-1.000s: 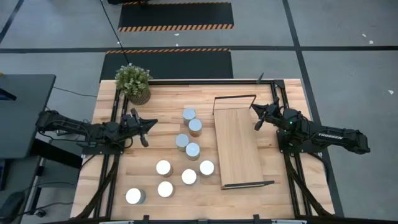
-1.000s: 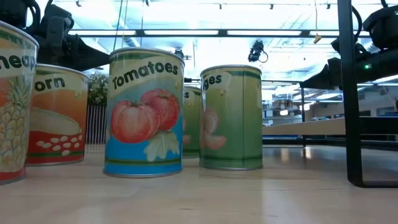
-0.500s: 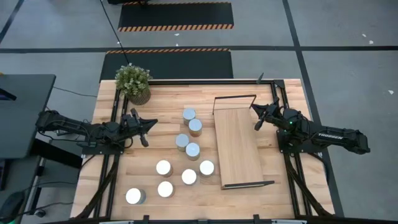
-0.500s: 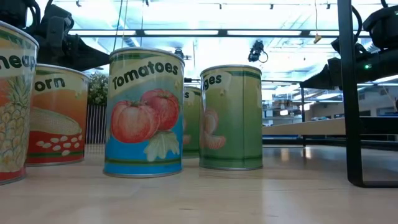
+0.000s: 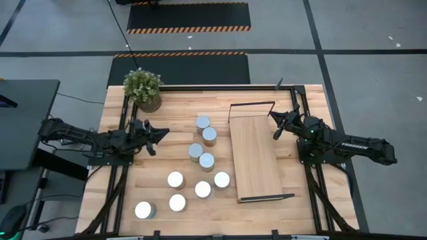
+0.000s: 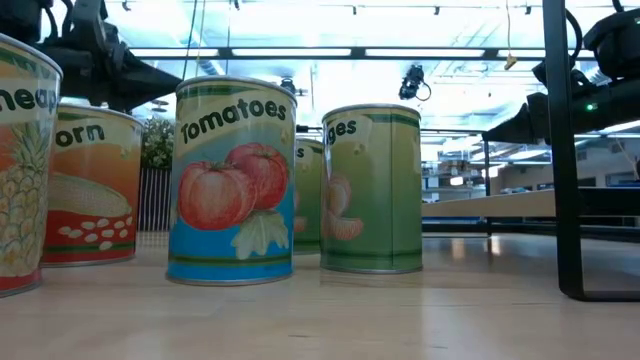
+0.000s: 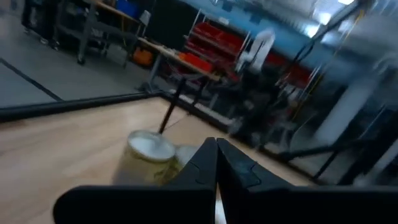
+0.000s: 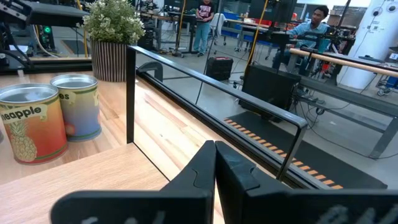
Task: Pick and place cans onto a shelf
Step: Put the canned pears on the shelf
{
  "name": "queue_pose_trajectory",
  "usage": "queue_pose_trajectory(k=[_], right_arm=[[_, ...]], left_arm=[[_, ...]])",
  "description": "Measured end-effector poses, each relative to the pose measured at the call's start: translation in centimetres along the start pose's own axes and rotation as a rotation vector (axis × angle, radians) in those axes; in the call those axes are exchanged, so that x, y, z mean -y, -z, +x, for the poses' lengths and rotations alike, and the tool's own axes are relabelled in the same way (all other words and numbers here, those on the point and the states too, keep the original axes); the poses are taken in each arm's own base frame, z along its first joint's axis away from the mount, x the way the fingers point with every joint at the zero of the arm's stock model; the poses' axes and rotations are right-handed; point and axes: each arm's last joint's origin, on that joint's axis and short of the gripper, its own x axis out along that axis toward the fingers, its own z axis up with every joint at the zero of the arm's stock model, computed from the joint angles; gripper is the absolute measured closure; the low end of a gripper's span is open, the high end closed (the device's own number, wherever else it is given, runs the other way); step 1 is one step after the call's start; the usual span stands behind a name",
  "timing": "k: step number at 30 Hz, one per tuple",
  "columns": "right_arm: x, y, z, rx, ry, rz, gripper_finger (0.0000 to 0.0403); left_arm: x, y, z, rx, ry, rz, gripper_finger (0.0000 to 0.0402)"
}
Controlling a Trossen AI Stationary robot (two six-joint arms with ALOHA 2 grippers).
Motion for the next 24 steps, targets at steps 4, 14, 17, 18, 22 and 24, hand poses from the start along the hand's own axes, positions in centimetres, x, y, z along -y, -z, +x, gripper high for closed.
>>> queue_pose_trajectory(k=[4,14,17,18,22,24], right_arm=[[0.0,0.0,0.0,-0.001,0.0,0.0,0.0385],[0.1,-0.6,0.0,0.056,0.005,0.027,0.0385],[0.1,-1.1,-0.1,0.111,-0.006,0.125,0.0385],[0.1,-1.3,-0.1,0.133,-0.011,0.154,0.0385],[0.1,-2.1,-0.2,0.213,-0.051,0.218,0.0385],[0.1,-2.4,-0.3,0.247,-0.096,0.219,0.0385]], left_arm=[[0.0,-0.1,0.0,0.008,-0.002,0.05,0.039],[0.2,-1.1,0.0,0.117,-0.017,0.001,0.039],[0.3,-1.7,0.1,0.152,-0.017,0.109,0.039],[0.4,-1.7,0.2,0.135,-0.002,0.155,0.039],[1.3,-3.3,0.7,0.132,0.063,0.272,0.0389],[1.7,-3.9,1.1,0.103,0.037,0.323,0.0378]])
